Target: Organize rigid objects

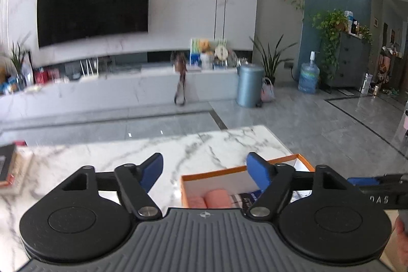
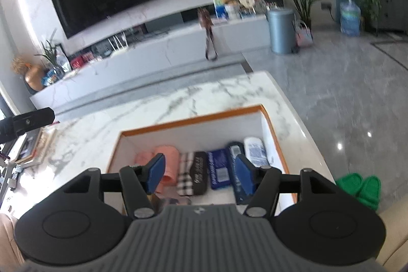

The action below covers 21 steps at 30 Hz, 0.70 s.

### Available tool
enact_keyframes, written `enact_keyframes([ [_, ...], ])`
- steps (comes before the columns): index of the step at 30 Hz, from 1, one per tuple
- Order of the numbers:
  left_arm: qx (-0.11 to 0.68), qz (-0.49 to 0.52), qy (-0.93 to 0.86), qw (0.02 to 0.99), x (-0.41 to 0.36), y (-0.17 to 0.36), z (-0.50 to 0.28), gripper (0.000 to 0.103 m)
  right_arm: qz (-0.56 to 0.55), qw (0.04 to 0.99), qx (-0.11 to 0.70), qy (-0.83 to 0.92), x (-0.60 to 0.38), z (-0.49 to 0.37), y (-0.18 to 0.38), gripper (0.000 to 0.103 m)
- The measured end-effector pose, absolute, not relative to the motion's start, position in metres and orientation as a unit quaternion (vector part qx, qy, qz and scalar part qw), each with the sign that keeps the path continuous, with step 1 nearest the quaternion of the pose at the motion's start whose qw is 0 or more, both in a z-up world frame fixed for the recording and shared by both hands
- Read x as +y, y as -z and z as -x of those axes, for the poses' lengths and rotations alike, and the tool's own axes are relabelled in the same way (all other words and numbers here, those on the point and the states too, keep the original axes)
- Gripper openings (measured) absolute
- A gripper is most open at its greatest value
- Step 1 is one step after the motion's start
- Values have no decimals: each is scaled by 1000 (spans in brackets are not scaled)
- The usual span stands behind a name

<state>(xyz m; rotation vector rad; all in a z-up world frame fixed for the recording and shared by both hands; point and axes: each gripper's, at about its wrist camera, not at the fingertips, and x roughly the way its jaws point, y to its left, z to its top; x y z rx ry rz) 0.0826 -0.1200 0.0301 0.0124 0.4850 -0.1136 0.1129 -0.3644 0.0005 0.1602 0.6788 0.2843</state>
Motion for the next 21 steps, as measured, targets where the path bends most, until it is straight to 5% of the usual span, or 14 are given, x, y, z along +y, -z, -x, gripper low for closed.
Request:
enact_keyframes([
  [6, 211, -31, 32, 977, -130, -29, -55, 95, -60, 950, 274, -140, -346, -73, -14, 86],
  [9, 200, -48, 31, 978, -134, -31, -44, 103, -49, 956, 255, -133, -339, -55, -18, 89],
  [21, 208, -14, 33, 977, -135, -17, -27, 103, -41, 962, 248, -106, -335, -23, -24, 101],
])
